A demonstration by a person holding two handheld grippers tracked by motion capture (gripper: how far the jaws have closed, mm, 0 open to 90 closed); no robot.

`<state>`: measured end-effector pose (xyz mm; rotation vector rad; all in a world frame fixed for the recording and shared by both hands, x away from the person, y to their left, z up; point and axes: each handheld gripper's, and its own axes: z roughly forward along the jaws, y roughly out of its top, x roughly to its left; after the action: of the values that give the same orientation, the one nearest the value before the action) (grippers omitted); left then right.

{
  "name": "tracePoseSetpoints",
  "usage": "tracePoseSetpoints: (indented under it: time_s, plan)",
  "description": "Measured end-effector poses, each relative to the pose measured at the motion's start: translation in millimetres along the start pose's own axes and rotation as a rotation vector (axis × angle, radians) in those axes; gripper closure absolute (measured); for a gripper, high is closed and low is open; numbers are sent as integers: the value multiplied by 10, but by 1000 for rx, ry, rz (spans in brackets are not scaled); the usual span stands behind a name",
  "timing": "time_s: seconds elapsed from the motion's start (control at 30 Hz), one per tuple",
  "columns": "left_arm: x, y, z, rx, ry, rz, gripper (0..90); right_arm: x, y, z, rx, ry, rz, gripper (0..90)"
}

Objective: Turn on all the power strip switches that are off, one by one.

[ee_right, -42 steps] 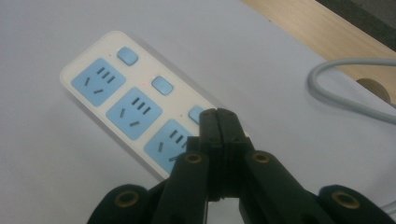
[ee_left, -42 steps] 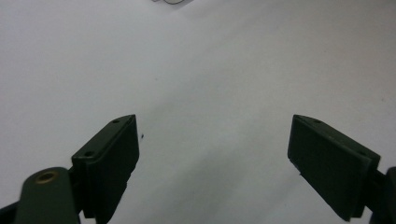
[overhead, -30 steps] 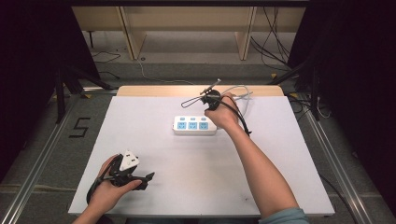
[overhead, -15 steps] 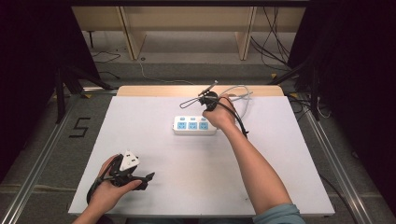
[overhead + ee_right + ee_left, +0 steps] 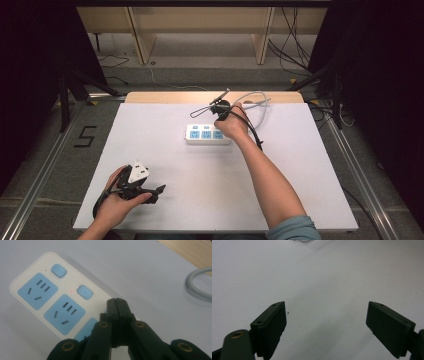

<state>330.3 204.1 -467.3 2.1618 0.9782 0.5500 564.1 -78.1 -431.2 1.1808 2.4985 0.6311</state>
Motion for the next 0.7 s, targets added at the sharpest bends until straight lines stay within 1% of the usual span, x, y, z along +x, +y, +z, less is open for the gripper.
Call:
tracePoseSetpoints:
  time_s: [0.17,0.2,0.4,0.47,0.57,0.7]
  plan:
    - [3,0,2,2,-2,1,166,7,9,32,7,-1,3,900]
    - [3,0,2,2,-2,0,166,2,9,37,8,-4,-3,900]
    - [5,-1,5,3,-2,1,166,6,8,64,14,-5,8,900]
    - [5,-2,5,2,-2,0,166,3,6,71,17,-8,1,900]
    - [6,-2,4,2,-2,0,166,4,10,78,16,-7,6,900]
    - [8,-2,5,3,-3,1,167,9,16,81,20,-13,0,900]
